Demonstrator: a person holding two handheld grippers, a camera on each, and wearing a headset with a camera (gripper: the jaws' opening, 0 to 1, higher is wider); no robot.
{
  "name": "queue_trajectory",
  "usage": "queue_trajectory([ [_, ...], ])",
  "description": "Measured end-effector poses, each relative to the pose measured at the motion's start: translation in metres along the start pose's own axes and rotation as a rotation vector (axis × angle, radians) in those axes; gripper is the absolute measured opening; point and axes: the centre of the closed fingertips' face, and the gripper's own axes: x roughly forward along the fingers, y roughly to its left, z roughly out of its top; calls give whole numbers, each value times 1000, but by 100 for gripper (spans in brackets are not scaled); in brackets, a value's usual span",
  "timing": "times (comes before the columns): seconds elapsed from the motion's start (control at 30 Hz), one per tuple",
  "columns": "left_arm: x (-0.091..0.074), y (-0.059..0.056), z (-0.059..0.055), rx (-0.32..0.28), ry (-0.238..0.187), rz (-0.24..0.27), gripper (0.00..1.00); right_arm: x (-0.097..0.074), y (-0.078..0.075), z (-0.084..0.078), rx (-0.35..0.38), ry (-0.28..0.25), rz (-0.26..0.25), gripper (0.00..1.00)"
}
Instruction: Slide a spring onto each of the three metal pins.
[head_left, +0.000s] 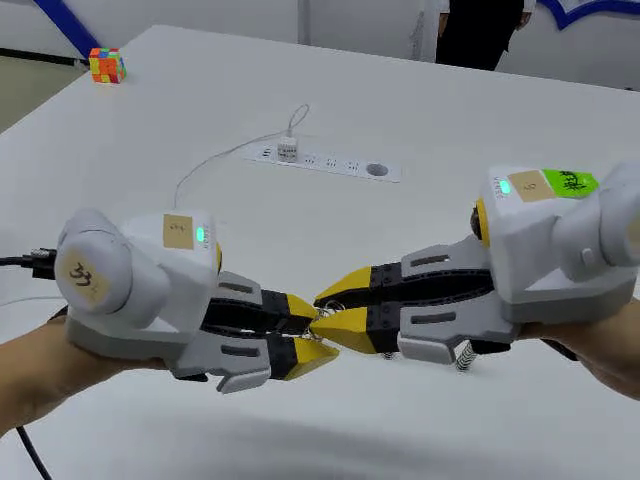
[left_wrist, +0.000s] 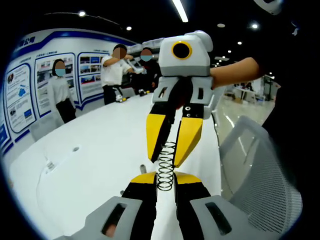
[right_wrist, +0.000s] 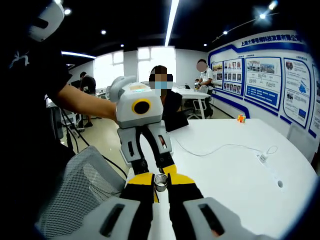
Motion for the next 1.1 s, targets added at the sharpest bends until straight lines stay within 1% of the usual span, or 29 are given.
queue_trajectory([
  [0.07, -1, 0, -3, 1, 14, 0, 18, 0, -2, 0, 1, 1, -4, 11],
  [0.17, -3, 3, -6, -2, 24, 20, 25, 0, -7, 2, 2, -3, -14, 11],
  [0.33, -6, 13, -9, -13, 28, 59, 34, -3, -17, 4, 2, -5, -42, 11],
  [0.5, -8, 20, -9, -17, 26, 86, 43, -5, -29, 4, 14, -6, -73, 11],
  [0.67, -11, 26, -11, -21, 32, 108, 46, -6, -39, 1, 18, 3, -102, 11],
  [0.8, -13, 32, -14, -24, 38, 136, 53, -6, -48, -3, 20, 15, -123, 11],
  [0.9, -15, 36, -16, -28, 40, 150, 54, -6, -53, -6, 22, 24, -134, 11],
  [1.03, -18, 45, -19, -31, 41, 193, 59, -5, -62, -9, 30, 29, -154, 11],
  [1.1, -19, 48, -21, -38, 46, 205, 62, -4, -66, -12, 32, 36, -163, 11],
])
